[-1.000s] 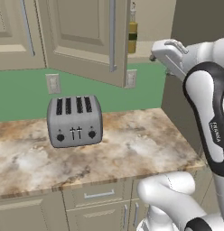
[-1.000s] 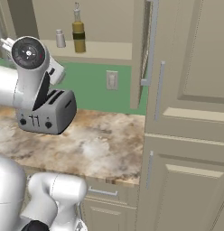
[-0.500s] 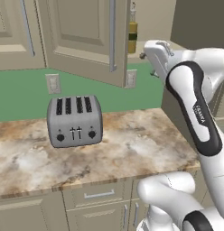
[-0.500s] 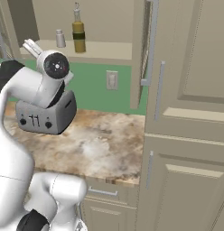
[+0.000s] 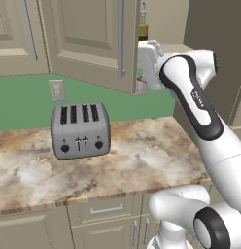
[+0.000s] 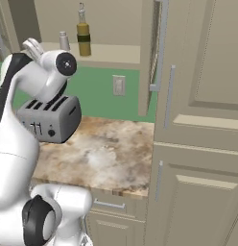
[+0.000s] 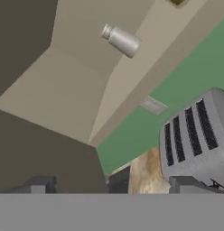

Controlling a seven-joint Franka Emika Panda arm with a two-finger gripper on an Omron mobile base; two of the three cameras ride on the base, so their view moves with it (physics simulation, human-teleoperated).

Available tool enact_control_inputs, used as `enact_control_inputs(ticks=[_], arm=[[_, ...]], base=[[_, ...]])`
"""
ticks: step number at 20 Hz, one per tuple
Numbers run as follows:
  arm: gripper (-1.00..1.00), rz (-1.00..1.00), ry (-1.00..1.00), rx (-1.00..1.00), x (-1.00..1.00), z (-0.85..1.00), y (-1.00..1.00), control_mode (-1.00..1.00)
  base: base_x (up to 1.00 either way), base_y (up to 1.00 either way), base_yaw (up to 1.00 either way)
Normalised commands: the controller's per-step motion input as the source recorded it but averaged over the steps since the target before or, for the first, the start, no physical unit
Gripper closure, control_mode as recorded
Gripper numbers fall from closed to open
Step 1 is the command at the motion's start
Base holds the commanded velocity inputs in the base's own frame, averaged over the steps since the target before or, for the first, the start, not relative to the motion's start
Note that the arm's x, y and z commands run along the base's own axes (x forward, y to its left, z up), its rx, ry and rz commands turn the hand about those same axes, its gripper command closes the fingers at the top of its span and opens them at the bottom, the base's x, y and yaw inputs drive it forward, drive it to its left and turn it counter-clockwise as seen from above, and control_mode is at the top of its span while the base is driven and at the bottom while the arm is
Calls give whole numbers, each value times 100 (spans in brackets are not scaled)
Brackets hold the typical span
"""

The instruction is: Move the shaker and oil and vinegar bottle from the cabinet to the dining counter.

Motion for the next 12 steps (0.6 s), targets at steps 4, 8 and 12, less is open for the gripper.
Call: enact_control_inputs(ticks=[4, 8, 12], arm=[[-100, 21, 10, 3, 13, 0, 50, -100], [-100, 23, 1, 1, -20, 0, 52, -100], [-100, 22, 0, 0, -47, 0, 60, -100]], base=[[0, 0, 0], [0, 0, 0], [0, 0, 0]])
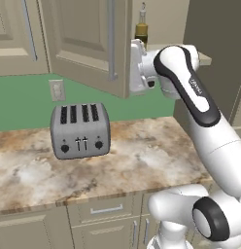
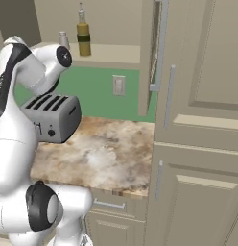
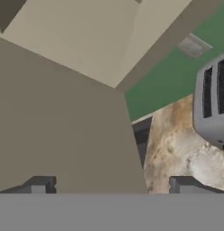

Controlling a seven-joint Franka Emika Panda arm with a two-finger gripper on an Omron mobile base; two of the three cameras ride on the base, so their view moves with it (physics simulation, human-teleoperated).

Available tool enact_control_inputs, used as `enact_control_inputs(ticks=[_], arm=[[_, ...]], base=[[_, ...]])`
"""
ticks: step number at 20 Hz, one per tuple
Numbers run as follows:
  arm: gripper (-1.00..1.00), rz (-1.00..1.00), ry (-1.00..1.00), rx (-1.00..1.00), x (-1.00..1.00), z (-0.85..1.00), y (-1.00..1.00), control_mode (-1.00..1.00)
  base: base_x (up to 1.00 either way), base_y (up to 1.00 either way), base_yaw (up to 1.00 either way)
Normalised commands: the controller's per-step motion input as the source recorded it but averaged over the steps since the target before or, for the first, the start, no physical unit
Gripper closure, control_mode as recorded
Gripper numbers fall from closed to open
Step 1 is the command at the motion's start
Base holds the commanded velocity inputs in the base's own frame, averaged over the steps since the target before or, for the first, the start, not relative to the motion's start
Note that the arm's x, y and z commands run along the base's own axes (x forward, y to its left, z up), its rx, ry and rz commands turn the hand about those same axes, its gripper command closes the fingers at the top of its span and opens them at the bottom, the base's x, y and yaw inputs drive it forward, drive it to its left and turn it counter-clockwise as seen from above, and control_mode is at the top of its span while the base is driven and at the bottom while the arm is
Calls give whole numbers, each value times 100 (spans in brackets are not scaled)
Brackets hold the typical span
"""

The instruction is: Move the shaker and oil and vinegar bottle from the cabinet to the dining counter.

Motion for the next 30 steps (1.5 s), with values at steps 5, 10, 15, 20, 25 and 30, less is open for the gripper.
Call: enact_control_inputs(ticks=[5, 10, 15, 20, 25, 30], arm=[[-100, 21, 0, 0, -59, 0, 67, -100], [-100, 15, 0, 0, -45, 0, 79, -100], [-100, 7, 0, 0, -33, -8, 80, -100], [-100, 2, -5, -1, -33, -20, 76, -100], [-100, 1, -1, -6, -6, -18, 33, -100], [-100, 0, -12, -18, 2, -15, -18, -100]], base=[[0, 0, 0], [0, 0, 0], [0, 0, 0], [0, 0, 0], [0, 0, 0], [0, 0, 0]])
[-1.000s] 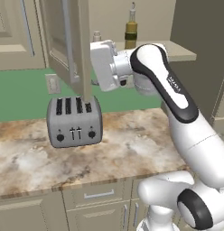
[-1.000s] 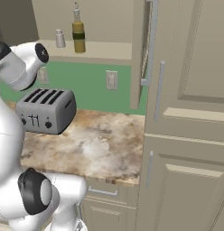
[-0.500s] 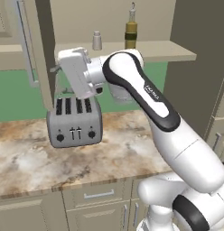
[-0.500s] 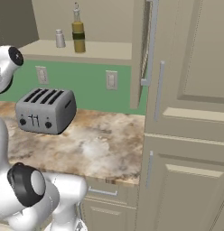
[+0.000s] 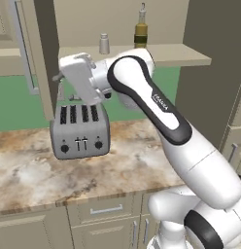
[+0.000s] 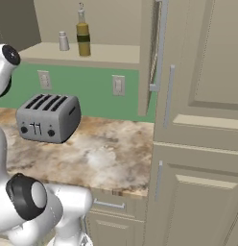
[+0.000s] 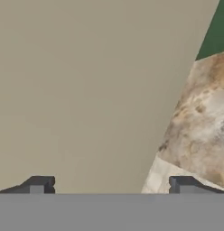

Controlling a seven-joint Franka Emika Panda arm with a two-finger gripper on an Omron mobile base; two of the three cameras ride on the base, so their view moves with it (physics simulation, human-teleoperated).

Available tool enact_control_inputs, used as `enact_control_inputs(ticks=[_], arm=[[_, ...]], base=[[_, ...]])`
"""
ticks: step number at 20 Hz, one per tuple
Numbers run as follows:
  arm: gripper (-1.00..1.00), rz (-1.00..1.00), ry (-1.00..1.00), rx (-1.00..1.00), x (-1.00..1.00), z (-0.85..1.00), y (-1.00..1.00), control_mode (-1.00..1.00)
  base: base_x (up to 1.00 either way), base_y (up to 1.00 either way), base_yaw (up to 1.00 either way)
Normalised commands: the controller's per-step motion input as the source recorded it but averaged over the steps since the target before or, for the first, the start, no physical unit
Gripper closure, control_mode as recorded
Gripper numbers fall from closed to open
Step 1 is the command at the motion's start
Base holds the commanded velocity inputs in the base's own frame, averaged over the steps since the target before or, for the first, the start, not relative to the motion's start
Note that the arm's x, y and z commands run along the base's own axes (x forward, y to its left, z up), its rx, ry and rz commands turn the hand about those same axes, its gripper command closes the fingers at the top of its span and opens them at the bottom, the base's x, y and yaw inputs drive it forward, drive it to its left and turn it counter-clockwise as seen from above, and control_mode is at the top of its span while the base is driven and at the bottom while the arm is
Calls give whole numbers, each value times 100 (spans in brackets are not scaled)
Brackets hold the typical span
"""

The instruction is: Move the shaker and oil and vinegar bottle from the cabinet to the dining counter.

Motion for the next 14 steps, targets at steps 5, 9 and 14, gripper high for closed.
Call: enact_control_inputs(ticks=[5, 9, 14], arm=[[-100, -5, -25, -22, 0, 0, -62, -100], [-100, -12, -24, -21, 0, 0, -73, -100], [-100, -17, -22, -18, 13, 0, -68, -100]], base=[[0, 0, 0], [0, 0, 0], [0, 0, 0]])
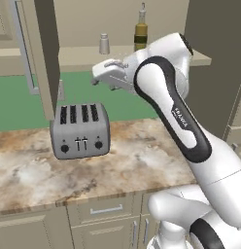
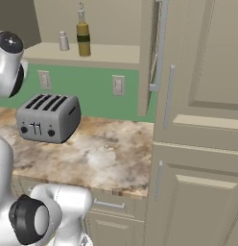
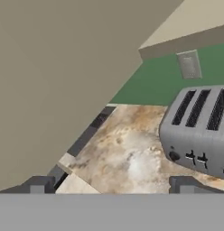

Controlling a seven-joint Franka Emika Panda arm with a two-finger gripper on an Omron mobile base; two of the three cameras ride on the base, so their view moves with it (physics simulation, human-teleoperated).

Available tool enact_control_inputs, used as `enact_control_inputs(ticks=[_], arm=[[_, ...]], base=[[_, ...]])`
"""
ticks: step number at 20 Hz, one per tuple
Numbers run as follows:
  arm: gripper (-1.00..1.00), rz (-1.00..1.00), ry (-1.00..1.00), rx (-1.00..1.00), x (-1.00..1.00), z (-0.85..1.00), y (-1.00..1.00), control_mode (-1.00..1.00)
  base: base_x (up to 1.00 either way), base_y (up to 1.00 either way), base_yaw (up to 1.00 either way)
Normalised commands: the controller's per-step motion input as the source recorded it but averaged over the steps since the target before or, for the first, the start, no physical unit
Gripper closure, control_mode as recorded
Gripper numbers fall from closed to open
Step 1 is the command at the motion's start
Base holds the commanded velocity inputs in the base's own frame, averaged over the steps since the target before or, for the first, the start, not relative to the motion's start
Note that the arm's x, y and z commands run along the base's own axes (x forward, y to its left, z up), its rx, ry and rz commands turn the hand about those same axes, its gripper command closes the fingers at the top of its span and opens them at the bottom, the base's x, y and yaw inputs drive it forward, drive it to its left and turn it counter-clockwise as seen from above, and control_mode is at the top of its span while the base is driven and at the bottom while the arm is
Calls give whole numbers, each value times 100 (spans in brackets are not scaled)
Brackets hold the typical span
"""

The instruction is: Move the shaker and oil and vinegar bottle from the cabinet to the dining counter.

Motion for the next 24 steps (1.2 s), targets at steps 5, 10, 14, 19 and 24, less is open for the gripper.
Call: enact_control_inputs(ticks=[5, 10, 14, 19, 24], arm=[[-100, -26, -15, -13, 31, 0, -56, -100], [-100, -28, -17, -14, 38, 3, -44, -100], [-100, -27, -16, -12, 29, 15, -50, -100], [-100, -24, -19, -10, 17, 24, -53, -100], [-100, -18, -22, -5, 2, 41, -54, -100]], base=[[0, 0, 0], [0, 0, 0], [0, 0, 0], [0, 0, 0], [0, 0, 0]])
